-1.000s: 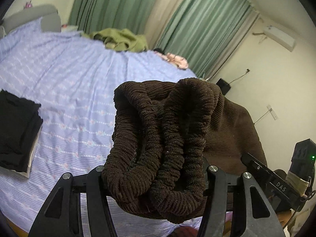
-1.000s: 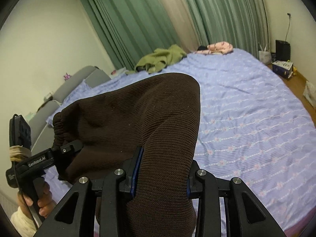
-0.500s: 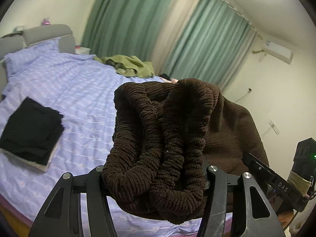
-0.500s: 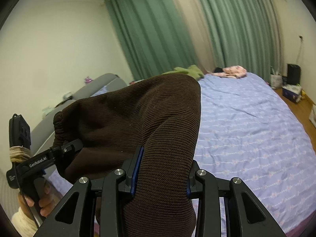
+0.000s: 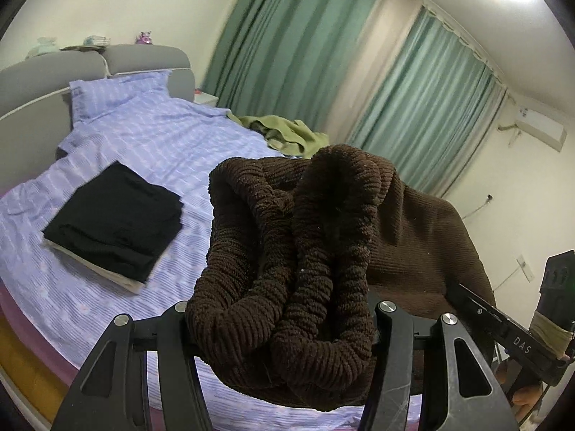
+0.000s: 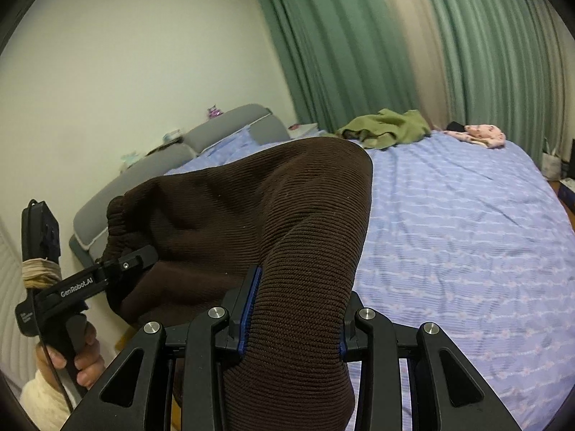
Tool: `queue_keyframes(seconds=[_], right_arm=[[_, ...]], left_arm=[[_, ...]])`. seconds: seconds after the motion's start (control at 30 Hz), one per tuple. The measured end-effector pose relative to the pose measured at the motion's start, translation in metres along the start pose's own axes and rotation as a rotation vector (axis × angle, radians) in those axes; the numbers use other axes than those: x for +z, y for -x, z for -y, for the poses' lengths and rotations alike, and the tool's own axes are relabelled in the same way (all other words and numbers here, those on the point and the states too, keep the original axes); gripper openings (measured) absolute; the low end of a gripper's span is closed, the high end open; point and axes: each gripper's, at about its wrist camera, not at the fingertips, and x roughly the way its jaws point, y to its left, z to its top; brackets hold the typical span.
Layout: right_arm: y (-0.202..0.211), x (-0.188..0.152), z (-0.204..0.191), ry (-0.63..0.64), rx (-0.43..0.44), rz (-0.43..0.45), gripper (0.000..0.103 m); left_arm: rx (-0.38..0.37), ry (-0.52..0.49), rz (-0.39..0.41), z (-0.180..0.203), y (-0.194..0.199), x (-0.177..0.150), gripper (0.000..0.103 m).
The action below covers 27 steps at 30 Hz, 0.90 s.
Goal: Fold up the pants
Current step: 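Carry the pants with both grippers to the black clothes stack and lower them on top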
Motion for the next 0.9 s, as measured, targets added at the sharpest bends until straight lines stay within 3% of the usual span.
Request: queue_keyframes(seconds=[0.2,0.53,0.9], right_arm=[[-0.050,0.008,-0.049,-0.021,0.001,0.005,0.035],[-0.134,0.009,-0.163,-0.151,-0.088,0.031,0.035],[-0.212,0.025,-0.222,-0.133,-0.101,-0.025,0.035]], left_arm=[[-0.026,-0.035,-0.007,-0.079,-0.006,0.043,0.055],[-0.094,-0.124,-0.105,-0.208,-0.024,0.126,0.054],[-0.063,-0.130,-0.120,-0.294,-0.050,0.166,0.054]])
